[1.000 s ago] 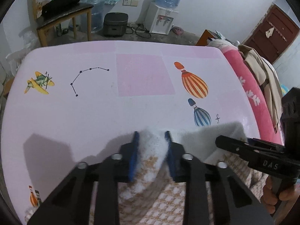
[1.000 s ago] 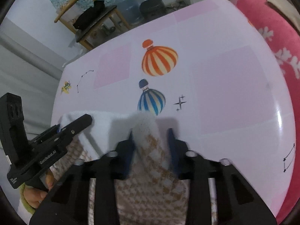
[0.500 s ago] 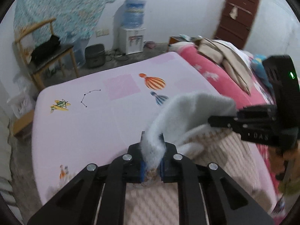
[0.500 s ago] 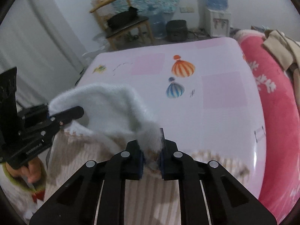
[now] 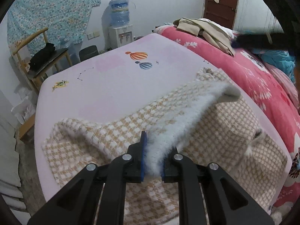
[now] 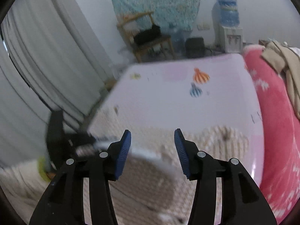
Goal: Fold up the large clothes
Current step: 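Grasp the coat collar with both tools and lift it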
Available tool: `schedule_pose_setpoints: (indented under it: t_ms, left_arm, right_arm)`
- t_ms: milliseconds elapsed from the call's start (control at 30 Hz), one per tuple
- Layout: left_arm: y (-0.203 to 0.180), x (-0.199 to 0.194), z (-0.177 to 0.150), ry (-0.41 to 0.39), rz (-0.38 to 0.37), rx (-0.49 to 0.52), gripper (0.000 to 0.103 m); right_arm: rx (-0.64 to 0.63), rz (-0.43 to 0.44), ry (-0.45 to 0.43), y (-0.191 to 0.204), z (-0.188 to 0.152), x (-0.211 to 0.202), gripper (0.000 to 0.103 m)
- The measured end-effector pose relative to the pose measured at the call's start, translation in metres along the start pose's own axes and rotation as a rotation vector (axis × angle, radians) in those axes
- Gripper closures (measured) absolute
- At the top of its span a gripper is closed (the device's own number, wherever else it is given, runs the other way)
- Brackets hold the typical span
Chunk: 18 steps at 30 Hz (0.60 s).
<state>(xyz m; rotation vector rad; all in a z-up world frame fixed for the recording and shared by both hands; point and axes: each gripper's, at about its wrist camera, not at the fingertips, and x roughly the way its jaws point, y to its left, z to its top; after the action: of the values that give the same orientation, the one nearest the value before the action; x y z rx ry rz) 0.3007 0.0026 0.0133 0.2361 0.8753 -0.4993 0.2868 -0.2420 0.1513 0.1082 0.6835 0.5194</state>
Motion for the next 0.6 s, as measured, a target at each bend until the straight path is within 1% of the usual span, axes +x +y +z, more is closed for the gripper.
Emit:
schedule_pose_setpoints:
  t_ms: [33, 100, 133, 167, 200, 233, 300, 367, 433, 500, 533, 600]
  left_arm:
    - [0.001, 0.001, -0.001, 0.002, -0.003, -0.005, 0.091]
    - [0.003, 0.000, -0.001, 0.013, -0.014, -0.026, 0.089]
    - [0.005, -0.001, -0.003, 0.019, -0.024, -0.040, 0.088]
    - [0.006, -0.003, -0.005, 0.020, -0.031, -0.049, 0.087]
    - [0.009, -0.008, -0.008, 0.023, -0.042, -0.060, 0.086]
    - [0.012, -0.014, -0.013, 0.022, -0.054, -0.068, 0.085]
    - [0.018, -0.029, -0.025, 0.010, -0.074, -0.079, 0.084]
    - [0.026, -0.044, -0.038, 0.003, -0.096, -0.088, 0.083]
    - [0.033, -0.059, -0.047, -0.027, -0.095, -0.097, 0.083]
    - [0.039, -0.069, -0.044, -0.060, -0.108, -0.118, 0.083]
    - [0.043, -0.072, -0.038, -0.088, -0.118, -0.140, 0.083]
    - [0.045, -0.071, -0.026, -0.117, -0.126, -0.165, 0.083]
  right_arm:
    - [0.008, 0.020, -0.003, 0.000, 0.008, 0.007, 0.057]
    - [0.052, 0.054, 0.035, -0.005, 0.017, 0.033, 0.057]
    - [0.087, 0.059, 0.085, -0.010, 0.017, 0.055, 0.063]
    - [0.108, 0.060, 0.126, -0.012, 0.014, 0.071, 0.066]
    - [0.129, 0.066, 0.165, -0.014, 0.007, 0.083, 0.072]
    - [0.155, 0.081, 0.217, -0.016, -0.005, 0.099, 0.073]
    - [0.157, 0.089, 0.267, -0.018, -0.028, 0.114, 0.074]
    - [0.136, 0.076, 0.287, -0.019, -0.053, 0.116, 0.074]
    - [0.139, 0.082, 0.284, -0.023, -0.069, 0.114, 0.074]
    - [0.155, 0.099, 0.277, -0.026, -0.076, 0.113, 0.074]
    - [0.156, 0.098, 0.273, -0.026, -0.077, 0.114, 0.074]
    - [0.154, 0.082, 0.264, -0.022, -0.076, 0.118, 0.074]
